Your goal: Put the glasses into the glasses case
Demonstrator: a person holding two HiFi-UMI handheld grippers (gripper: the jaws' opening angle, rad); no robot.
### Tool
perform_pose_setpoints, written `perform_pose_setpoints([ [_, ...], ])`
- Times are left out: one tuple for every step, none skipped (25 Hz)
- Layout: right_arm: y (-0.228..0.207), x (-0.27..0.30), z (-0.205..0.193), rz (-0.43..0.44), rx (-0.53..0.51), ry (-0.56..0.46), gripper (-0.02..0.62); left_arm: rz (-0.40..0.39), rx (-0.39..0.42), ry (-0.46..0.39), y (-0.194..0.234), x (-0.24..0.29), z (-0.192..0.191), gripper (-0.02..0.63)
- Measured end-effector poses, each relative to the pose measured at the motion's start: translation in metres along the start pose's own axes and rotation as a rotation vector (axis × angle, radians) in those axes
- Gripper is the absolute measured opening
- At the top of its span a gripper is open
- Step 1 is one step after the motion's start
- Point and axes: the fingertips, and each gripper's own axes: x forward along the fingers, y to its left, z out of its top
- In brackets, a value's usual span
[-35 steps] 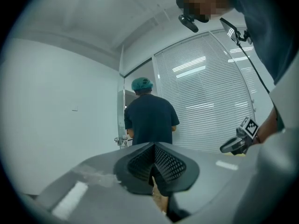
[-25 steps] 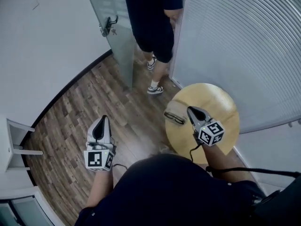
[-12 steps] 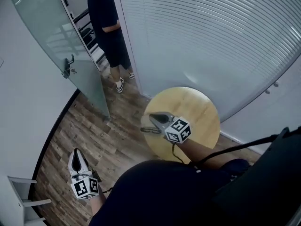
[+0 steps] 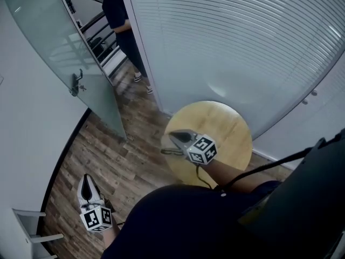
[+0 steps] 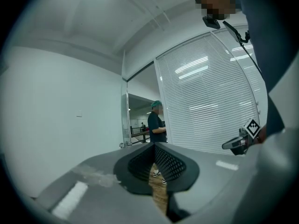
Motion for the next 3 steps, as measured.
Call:
perform_pose_setpoints([
  [-0.002, -0.001, -0.006, 0.005, 0.001, 0.000, 0.009, -0.001, 0.004, 0.003, -0.005, -0.001, -0.005, 0.003],
  [-0.005, -0.001, -0.013, 0.010, 0.002, -0.001, 0.009, -0.001, 0.008, 0.006, -0.009, -0.002, -0.011, 0.003],
  [-0.007, -0.002, -0.020, 0.015, 0.003, -0.002, 0.009, -0.002, 0.013, 0.010, -0.014, -0.003, -0.017, 0.003],
])
